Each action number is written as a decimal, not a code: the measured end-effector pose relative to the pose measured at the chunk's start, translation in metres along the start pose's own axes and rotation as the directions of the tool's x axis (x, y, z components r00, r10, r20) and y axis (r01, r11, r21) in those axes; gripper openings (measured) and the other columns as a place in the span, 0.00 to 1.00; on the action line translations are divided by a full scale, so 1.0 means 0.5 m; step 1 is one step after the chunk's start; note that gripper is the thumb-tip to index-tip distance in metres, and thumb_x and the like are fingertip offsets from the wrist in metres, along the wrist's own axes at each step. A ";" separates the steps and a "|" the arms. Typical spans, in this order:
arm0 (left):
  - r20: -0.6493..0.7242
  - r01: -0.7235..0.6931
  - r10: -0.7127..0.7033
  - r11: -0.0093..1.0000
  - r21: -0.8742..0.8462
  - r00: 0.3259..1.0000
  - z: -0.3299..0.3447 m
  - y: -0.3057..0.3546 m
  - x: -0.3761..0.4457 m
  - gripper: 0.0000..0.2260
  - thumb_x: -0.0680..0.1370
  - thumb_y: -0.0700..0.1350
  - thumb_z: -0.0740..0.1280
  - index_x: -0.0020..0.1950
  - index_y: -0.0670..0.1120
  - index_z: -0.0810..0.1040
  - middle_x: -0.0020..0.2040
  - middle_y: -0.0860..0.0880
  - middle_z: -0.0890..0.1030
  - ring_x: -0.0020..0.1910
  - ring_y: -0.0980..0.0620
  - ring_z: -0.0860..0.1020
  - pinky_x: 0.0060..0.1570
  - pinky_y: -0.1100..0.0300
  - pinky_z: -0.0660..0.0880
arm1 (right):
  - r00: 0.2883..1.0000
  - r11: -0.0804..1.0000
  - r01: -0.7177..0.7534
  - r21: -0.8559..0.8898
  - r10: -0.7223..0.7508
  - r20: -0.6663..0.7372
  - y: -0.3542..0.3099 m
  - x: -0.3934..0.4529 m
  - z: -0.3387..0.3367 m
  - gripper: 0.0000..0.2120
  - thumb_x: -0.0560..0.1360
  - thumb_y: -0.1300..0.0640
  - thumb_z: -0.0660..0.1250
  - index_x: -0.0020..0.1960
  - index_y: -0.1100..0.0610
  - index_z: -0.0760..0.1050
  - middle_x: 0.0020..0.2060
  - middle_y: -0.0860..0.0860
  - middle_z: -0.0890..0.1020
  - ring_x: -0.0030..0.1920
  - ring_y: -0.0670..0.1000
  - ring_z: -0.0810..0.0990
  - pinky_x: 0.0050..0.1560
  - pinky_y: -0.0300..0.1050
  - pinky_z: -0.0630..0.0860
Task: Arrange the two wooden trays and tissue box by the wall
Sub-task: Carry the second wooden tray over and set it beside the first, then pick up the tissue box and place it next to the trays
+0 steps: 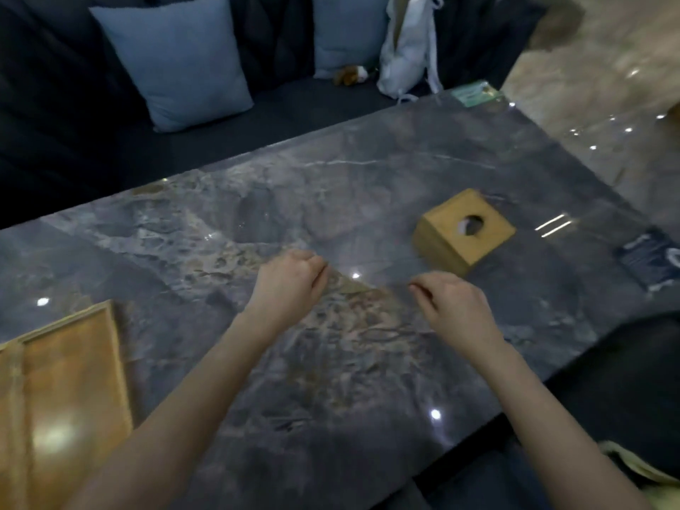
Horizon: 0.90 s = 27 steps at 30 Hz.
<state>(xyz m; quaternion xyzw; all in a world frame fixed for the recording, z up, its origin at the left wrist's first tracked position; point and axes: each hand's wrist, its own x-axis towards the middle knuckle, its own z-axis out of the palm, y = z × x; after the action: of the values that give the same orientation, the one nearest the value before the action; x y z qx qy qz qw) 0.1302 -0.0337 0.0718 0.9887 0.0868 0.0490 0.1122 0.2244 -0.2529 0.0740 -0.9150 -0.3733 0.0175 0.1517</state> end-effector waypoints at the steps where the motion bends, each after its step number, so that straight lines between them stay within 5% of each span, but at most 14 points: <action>1: -0.026 -0.021 0.020 1.000 -0.010 0.999 0.013 0.023 0.037 0.19 0.74 0.51 0.53 0.41 0.44 0.81 0.37 0.42 0.83 0.38 0.41 0.81 0.31 0.54 0.77 | 0.998 0.999 -0.044 0.012 0.045 -0.032 0.041 0.005 -0.009 0.05 0.73 0.59 0.65 0.44 0.59 0.79 0.39 0.57 0.84 0.42 0.58 0.82 0.36 0.49 0.78; 8: -0.051 -0.070 0.072 0.997 0.029 0.996 0.122 0.150 0.254 0.21 0.73 0.51 0.56 0.56 0.40 0.78 0.56 0.41 0.82 0.56 0.41 0.79 0.53 0.49 0.77 | 0.933 0.940 -0.324 0.104 0.336 -0.128 0.276 0.045 -0.011 0.10 0.74 0.61 0.63 0.54 0.61 0.77 0.50 0.58 0.80 0.53 0.59 0.78 0.48 0.50 0.77; 14: 0.088 -0.033 0.029 0.998 0.052 0.996 0.202 0.203 0.341 0.28 0.76 0.55 0.47 0.67 0.39 0.69 0.70 0.42 0.70 0.72 0.43 0.63 0.69 0.41 0.59 | 0.858 0.821 -0.511 0.253 0.504 0.098 0.365 0.106 0.011 0.23 0.79 0.51 0.54 0.71 0.60 0.59 0.70 0.57 0.67 0.70 0.56 0.63 0.68 0.51 0.63; 17: 0.180 0.050 -0.049 0.999 -0.002 0.982 0.225 0.207 0.354 0.31 0.75 0.59 0.42 0.70 0.42 0.63 0.74 0.45 0.62 0.75 0.47 0.55 0.72 0.46 0.52 | 0.856 0.748 -0.514 0.421 0.478 0.195 0.388 0.123 0.029 0.23 0.79 0.49 0.54 0.70 0.58 0.60 0.64 0.57 0.74 0.66 0.55 0.69 0.67 0.52 0.67; 19: 0.211 0.134 -0.104 0.982 -0.134 0.972 0.233 0.205 0.354 0.26 0.78 0.58 0.50 0.69 0.43 0.65 0.70 0.44 0.69 0.72 0.45 0.63 0.68 0.48 0.60 | 0.841 0.637 -0.532 0.558 0.474 0.261 0.394 0.125 0.034 0.19 0.79 0.50 0.55 0.66 0.57 0.66 0.57 0.53 0.77 0.59 0.51 0.74 0.57 0.45 0.70; 21: 0.302 0.309 -0.192 0.858 -0.410 0.934 0.229 0.211 0.351 0.19 0.79 0.53 0.56 0.65 0.44 0.68 0.60 0.44 0.76 0.59 0.46 0.73 0.54 0.55 0.70 | 0.843 0.574 -0.526 0.628 0.451 0.294 0.398 0.124 0.038 0.16 0.79 0.50 0.56 0.63 0.56 0.67 0.56 0.51 0.77 0.55 0.48 0.74 0.52 0.41 0.68; 23: 0.394 0.487 -0.294 0.624 -0.612 0.871 0.227 0.223 0.344 0.16 0.78 0.52 0.59 0.62 0.45 0.69 0.55 0.46 0.77 0.51 0.51 0.74 0.43 0.64 0.69 | 0.859 0.589 -0.502 0.633 0.424 0.288 0.401 0.122 0.041 0.16 0.78 0.48 0.55 0.62 0.55 0.67 0.56 0.51 0.77 0.55 0.48 0.75 0.52 0.40 0.68; 27: 0.383 0.538 -0.418 0.363 -0.761 0.824 0.241 0.236 0.334 0.14 0.77 0.50 0.63 0.60 0.46 0.74 0.55 0.48 0.79 0.55 0.49 0.77 0.50 0.59 0.73 | 0.881 0.647 -0.467 0.602 0.399 0.255 0.403 0.123 0.038 0.18 0.78 0.48 0.55 0.63 0.57 0.68 0.56 0.51 0.77 0.55 0.49 0.75 0.56 0.44 0.70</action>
<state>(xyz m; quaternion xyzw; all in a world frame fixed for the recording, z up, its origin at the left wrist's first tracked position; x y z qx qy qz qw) 0.3266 -0.1420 -0.0049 0.7374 0.3278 -0.0114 0.5904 0.4023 -0.3415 0.0022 -0.8652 -0.1210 0.2264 0.4308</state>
